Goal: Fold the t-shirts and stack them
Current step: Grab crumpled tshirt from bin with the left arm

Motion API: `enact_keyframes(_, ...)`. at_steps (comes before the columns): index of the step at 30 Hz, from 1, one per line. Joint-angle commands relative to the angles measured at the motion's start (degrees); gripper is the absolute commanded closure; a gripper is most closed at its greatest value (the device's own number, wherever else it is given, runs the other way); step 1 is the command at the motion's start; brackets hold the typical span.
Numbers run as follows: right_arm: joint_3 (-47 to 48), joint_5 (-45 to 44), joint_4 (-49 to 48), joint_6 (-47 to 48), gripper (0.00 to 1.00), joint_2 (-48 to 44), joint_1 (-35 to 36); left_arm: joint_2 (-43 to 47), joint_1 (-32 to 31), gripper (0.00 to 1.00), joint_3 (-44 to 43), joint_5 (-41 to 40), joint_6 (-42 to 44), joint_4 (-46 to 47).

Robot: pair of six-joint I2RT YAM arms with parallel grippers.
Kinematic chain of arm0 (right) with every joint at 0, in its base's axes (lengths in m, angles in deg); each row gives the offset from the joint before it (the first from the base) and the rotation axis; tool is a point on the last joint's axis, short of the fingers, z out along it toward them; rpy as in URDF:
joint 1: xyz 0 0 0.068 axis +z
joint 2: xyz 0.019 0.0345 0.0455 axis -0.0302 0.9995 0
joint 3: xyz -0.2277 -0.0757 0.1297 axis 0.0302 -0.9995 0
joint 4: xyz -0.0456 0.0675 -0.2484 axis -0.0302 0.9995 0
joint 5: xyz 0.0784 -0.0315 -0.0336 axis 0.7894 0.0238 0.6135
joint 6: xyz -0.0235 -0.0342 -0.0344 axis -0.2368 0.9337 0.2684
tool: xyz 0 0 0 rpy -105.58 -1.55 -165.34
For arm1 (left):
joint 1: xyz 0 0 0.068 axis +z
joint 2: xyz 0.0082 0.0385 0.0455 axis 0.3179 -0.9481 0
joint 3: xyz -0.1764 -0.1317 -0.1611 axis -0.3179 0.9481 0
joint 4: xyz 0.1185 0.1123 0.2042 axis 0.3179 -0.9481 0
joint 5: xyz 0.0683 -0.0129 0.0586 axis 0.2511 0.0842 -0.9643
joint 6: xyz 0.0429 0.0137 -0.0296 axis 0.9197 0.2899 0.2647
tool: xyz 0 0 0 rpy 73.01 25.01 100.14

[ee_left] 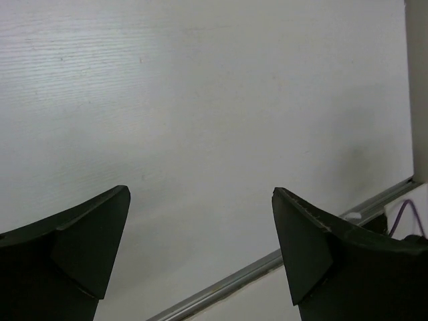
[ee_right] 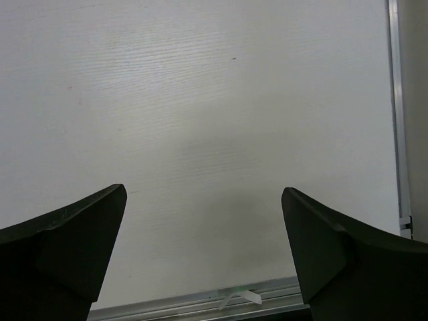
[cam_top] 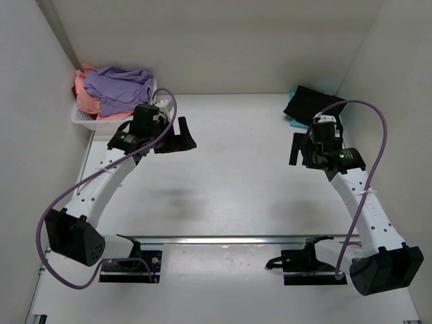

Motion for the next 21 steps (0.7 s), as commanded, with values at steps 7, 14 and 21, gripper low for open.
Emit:
enact_keyframes(7,2.5,1.8,-0.3,-1.7,0.01,2.6,1.1,8.1,-5.5,0.01,3.3,13.7,6.6,14.2)
enact_keyframes(14,5.2,3.7,0.4,-1.2,0.01,5.3,-0.8,21.9,5.5,0.01,20.1,-6.3,4.5,32.9)
enact_keyframes(21,6.8,5.3,2.5,-4.4,0.01,7.1,1.4,-8.2,9.4,0.01,-3.9,-23.8,12.8,47.4)
